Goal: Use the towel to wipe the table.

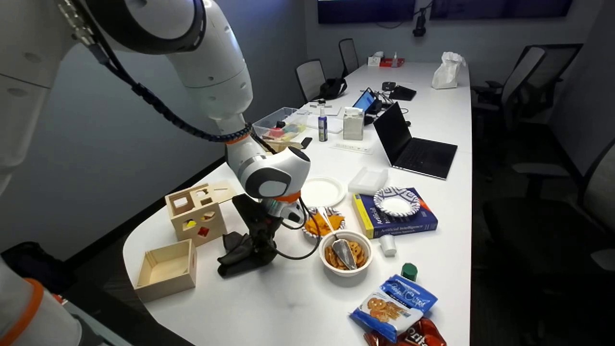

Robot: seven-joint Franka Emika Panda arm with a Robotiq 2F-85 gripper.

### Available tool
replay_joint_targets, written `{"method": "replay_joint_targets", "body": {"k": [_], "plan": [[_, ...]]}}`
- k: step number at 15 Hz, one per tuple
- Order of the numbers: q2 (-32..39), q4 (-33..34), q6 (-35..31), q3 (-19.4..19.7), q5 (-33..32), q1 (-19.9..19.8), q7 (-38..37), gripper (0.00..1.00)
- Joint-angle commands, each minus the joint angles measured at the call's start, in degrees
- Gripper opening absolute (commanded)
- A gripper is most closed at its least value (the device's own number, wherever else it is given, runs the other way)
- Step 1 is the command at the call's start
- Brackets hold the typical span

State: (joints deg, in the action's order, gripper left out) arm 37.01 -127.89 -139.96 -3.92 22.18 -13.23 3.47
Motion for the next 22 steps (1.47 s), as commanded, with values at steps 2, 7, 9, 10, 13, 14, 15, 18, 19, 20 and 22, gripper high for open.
{"method": "replay_joint_targets", "body": {"k": [2, 7, 9, 10, 13, 14, 15, 18, 19, 20, 22], "plan": [[-6.62, -9.69, -4.84, -1.08, 7.55, -5.68, 6.48, 0.01], [-10.65, -12.69, -7.83, -8.09, 29.30, -13.49, 23.04, 0.01], [-10.83, -12.06, -8.17, -12.50, 36.73, -16.79, 29.27, 0.01], [-10.90, -11.07, -6.48, -10.01, 41.96, -12.94, 32.81, 0.01], [-10.32, -9.81, -4.31, -8.08, 51.60, -8.33, 40.19, 0.01], [-10.11, -9.55, -3.46, -6.98, 53.64, -6.56, 41.82, 0.01], [-9.95, -9.50, -2.68, -5.92, 55.43, -4.84, 43.35, 0.01], [-9.43, -9.22, -0.29, -3.17, 60.18, -0.17, 47.07, 0.01], [-9.16, -9.06, 0.24, -2.41, 61.66, 1.26, 48.17, 0.01], [-8.90, -8.80, 0.75, -1.58, 62.79, 2.49, 48.92, 0.01], [-8.53, -8.34, 0.66, -0.07, 65.42, 4.65, 50.31, 0.01]]}}
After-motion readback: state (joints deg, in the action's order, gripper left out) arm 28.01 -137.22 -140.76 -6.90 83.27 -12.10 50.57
